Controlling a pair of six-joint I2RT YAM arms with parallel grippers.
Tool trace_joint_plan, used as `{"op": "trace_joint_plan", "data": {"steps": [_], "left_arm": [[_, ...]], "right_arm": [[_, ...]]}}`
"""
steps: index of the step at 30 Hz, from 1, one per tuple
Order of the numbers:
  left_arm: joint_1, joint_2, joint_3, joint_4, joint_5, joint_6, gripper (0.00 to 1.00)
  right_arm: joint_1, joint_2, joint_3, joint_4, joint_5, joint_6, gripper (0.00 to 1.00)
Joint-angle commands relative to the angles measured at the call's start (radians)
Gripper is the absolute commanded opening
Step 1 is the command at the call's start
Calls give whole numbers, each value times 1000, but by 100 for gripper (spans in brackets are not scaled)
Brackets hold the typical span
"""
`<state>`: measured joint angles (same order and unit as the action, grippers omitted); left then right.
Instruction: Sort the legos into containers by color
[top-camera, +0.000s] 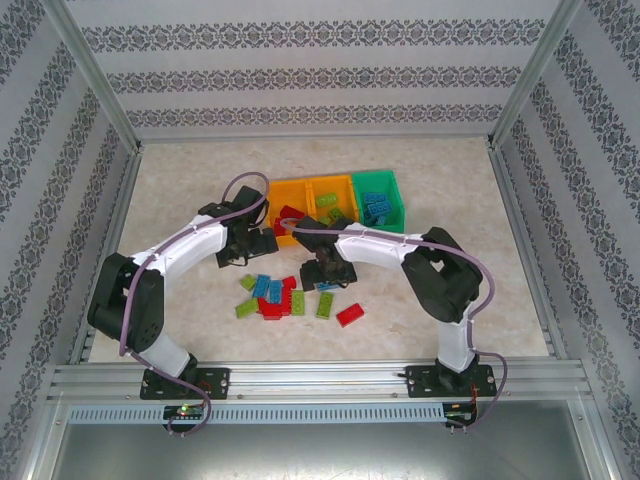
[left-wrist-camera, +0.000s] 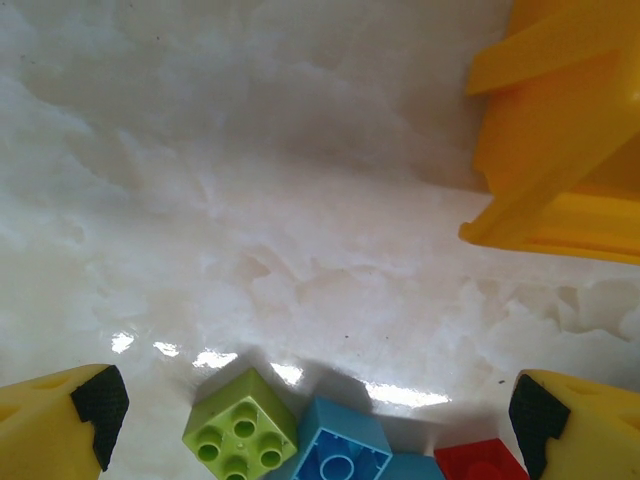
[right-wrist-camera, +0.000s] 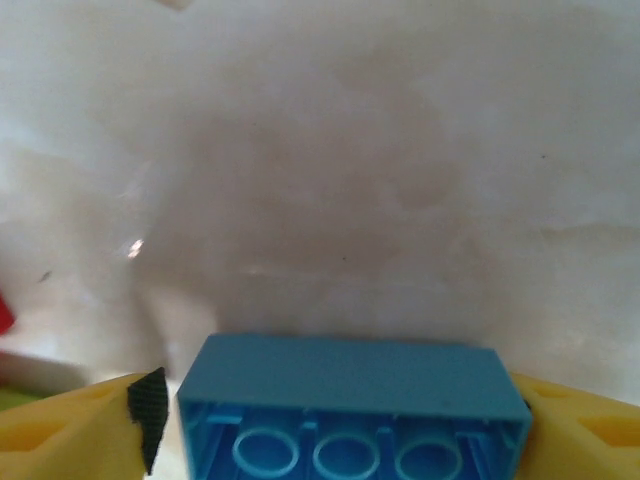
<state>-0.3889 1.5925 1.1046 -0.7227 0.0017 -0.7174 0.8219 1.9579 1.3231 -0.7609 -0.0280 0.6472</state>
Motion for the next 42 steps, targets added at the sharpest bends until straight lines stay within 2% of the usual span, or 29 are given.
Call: {"op": "trace_joint_plan", "data": {"steps": [1,6,9,13,18,23,28,35,42], "left_arm": [[23,-20,-19,29,27,50,100],[39,-17,-40,49,34,49,100],[43,-20,-47,48,32,47,100],[43,-27,-51,42,26,42,100],[43,-29,-48,34,28,44,100],[44,-23,-47,34,49,22,100],[42,-1,-41,52,80,-15,100],[36,28,-8,47,78,-47,100],[23,28,18,34,106,-3,100]], "right_arm": [[4,22,37,-66,62,28,77],[-9,24,48,-87,77,33,62],[-20,-6,68,-101,100,27,57],[-72,-79,90,-97,110,12,55],[-233,-186,94,-36,74,-28,55],[-424,-189,123,5,-19,-81,57],[-559,-73,258,6,-126,-96,58],[-621,116,501,-38,-166,-87,62],[-637,233,649,-65,-178,-82,83]]}}
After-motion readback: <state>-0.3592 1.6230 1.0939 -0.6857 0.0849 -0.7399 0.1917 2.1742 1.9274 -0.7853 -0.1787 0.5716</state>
